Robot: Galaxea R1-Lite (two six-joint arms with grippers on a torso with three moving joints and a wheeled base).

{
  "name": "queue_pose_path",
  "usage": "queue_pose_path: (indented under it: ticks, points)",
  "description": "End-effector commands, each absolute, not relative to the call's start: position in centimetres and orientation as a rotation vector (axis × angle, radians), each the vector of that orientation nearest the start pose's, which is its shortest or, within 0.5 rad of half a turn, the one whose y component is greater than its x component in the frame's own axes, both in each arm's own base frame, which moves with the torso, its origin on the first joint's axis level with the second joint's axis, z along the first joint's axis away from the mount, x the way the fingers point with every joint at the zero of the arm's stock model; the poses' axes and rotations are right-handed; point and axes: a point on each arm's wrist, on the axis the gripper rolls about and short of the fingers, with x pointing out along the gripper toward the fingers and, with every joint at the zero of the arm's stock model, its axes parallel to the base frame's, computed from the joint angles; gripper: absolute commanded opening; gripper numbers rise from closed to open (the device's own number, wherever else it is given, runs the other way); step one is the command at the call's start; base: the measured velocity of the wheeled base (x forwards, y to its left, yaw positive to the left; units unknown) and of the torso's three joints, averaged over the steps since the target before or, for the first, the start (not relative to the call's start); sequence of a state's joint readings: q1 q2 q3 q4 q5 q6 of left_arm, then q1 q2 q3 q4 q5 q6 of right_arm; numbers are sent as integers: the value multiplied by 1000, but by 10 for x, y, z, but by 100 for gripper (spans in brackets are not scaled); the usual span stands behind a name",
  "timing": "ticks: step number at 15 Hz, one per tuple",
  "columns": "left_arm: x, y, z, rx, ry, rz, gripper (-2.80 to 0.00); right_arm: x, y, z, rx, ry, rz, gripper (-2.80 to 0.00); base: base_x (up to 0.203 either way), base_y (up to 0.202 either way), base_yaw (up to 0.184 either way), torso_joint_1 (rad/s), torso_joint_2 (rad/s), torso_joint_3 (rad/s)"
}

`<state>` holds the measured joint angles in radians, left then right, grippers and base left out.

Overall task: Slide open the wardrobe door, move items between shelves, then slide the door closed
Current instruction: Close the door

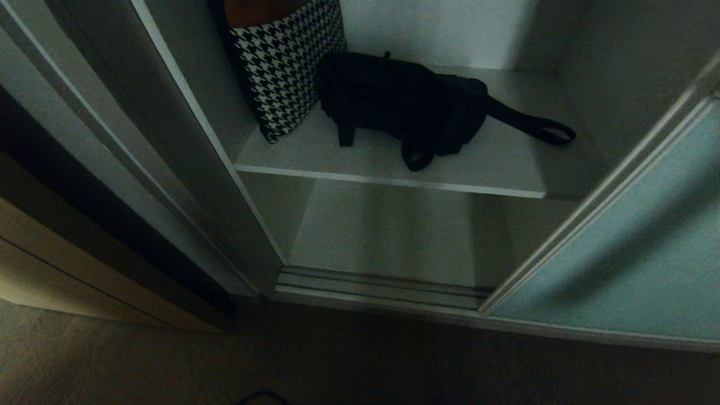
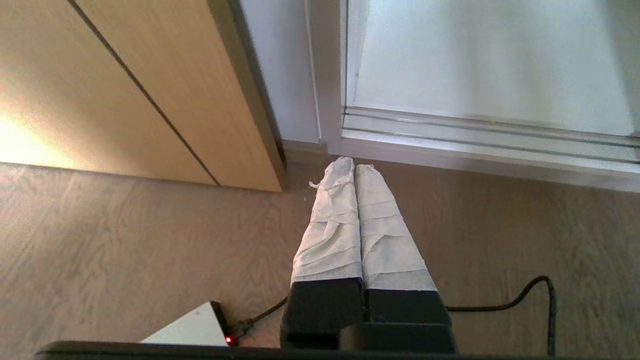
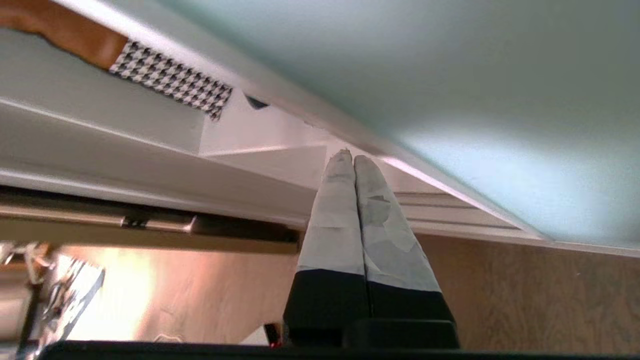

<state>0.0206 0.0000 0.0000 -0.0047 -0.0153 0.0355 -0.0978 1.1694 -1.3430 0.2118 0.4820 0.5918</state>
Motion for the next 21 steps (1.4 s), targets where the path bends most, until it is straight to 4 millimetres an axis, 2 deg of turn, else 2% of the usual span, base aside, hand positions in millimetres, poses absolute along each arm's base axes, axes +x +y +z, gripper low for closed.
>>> queue_pose_path:
  ticks: [1,3,4,7,8,9,12,18,21]
  points:
    - [-23,-1,76,35,-5,5,-280,146,4,374,595,175,410,-280,0,0,0,0,0,0]
    - [-23,-1,76,36,-4,5,-280,148,15,375,577,172,477,-280,0,0,0,0,0,0]
    - [-23,-1,76,37,-5,5,-280,142,18,376,572,159,491,-280,0,0,0,0,0,0]
    - [-23,-1,76,35,-3,5,-280,92,20,378,547,82,549,-280,0,0,0,0,0,0]
    - [-23,-1,76,35,-5,5,-280,81,19,376,545,71,557,-280,0,0,0,0,0,0]
    - [-23,-1,76,35,-3,5,-280,79,19,375,549,61,526,-280,0,0,0,0,0,0]
    - [-23,-1,76,37,-5,5,-280,89,14,377,559,19,371,-280,0,0,0,0,0,0]
    - [-23,-1,76,35,-3,5,-280,98,5,380,558,-2,273,-280,0,0,0,0,0,0]
    - [-23,-1,76,35,-5,5,-280,115,4,375,563,35,250,-280,0,0,0,0,0,0]
